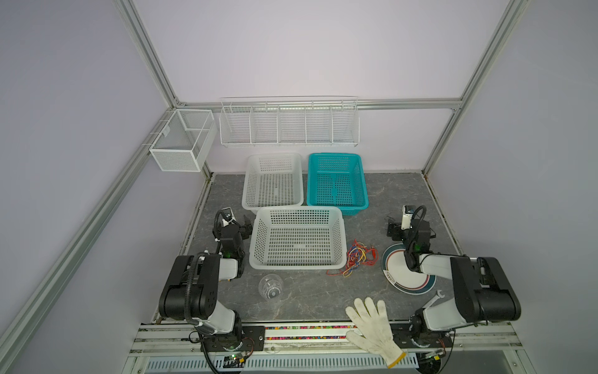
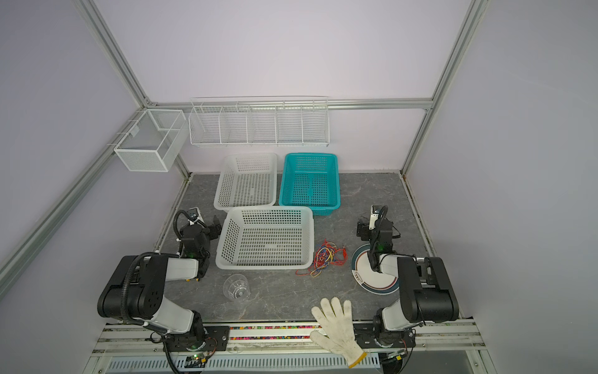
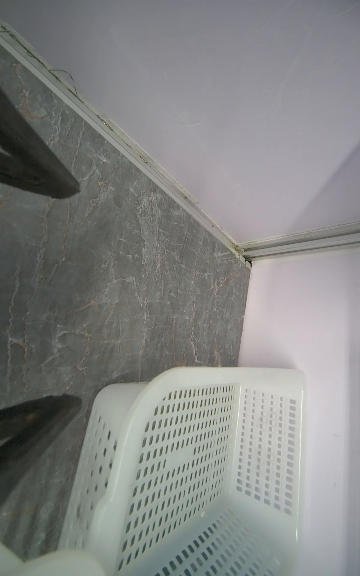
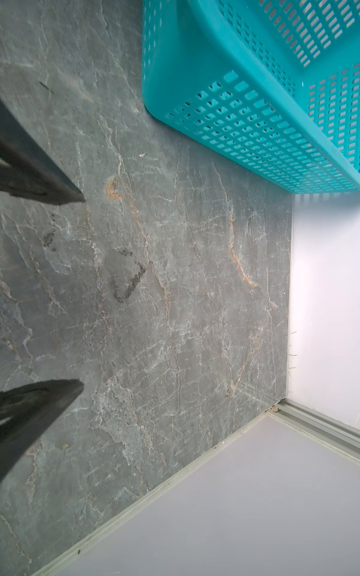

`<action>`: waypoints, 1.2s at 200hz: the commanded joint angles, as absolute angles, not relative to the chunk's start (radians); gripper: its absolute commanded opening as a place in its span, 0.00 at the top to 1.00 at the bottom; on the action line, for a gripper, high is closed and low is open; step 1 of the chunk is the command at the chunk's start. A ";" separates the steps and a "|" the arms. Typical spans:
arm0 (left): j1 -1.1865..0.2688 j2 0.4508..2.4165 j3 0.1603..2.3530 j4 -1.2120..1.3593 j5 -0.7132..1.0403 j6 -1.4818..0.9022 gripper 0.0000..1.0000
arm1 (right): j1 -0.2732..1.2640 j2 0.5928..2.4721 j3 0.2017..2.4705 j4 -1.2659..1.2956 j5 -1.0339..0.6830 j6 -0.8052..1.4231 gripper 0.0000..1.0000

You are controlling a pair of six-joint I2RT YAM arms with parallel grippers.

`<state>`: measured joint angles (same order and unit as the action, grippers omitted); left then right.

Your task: Untangle the cables

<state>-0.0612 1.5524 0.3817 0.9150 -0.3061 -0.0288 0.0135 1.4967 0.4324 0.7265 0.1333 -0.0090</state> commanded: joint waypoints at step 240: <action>-0.590 1.050 0.605 0.078 -0.212 -0.205 0.01 | 0.177 0.997 0.758 -0.550 0.082 0.304 0.04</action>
<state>-0.4881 1.0378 0.5404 0.1703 -0.2150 -0.2020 0.1711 1.0363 0.7677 -0.3382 0.1246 0.2348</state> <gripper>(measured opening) 0.991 0.982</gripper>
